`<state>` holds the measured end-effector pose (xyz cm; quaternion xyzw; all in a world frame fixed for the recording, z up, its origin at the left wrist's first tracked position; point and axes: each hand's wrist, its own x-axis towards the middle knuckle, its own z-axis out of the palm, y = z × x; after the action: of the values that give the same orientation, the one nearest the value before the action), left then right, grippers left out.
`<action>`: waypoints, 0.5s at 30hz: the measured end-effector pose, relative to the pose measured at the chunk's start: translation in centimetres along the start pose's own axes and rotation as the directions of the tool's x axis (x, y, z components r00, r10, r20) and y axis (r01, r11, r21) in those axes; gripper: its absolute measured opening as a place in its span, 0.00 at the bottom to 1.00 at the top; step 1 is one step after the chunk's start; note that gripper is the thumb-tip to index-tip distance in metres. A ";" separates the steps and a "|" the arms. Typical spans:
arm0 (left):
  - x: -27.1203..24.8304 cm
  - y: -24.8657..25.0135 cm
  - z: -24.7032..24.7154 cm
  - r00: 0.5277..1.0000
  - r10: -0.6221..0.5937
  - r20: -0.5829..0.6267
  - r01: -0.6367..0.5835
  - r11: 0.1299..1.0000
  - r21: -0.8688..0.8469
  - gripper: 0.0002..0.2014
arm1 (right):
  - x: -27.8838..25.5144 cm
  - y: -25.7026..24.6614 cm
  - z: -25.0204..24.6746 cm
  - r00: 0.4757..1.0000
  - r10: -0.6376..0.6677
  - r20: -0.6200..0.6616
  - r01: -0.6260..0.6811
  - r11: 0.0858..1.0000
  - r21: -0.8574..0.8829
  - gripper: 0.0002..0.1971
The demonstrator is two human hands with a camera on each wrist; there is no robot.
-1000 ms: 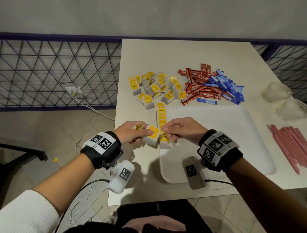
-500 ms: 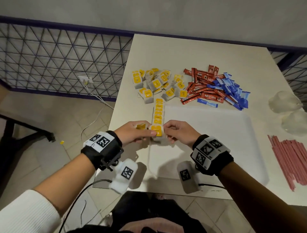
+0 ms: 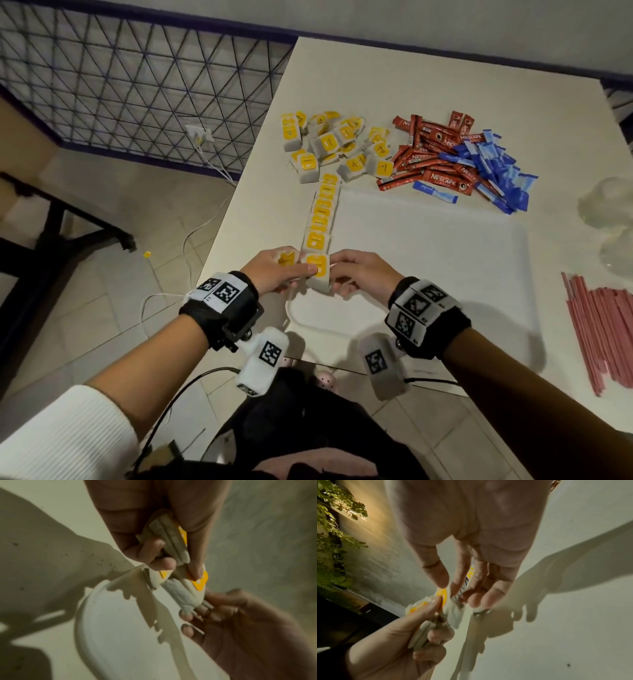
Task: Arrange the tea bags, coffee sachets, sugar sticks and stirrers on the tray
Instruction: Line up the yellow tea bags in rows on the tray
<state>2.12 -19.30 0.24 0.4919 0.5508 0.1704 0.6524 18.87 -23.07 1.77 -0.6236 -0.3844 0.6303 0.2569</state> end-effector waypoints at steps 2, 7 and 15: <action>0.1 -0.4 0.2 1.000 -0.010 -0.019 0.012 0.997 0.073 0.13 | 0.4 0.3 0.1 1.000 -0.005 -0.015 0.004 1.000 -0.014 0.05; 0.6 -0.7 0.3 1.000 -0.030 0.000 0.030 0.991 0.128 0.12 | 2.0 1.3 0.8 0.996 -0.012 -0.093 0.005 0.997 -0.071 0.07; 2.5 -0.9 -1.7 0.997 0.029 -0.070 -0.013 0.977 0.212 0.05 | 4.2 1.1 0.9 0.969 -0.025 -0.246 -0.009 0.991 -0.136 0.10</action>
<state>1.15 -16.99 -1.70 0.5577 0.5839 0.1354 0.5741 17.79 -20.46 -1.61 -0.7116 -0.3940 0.5192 0.2623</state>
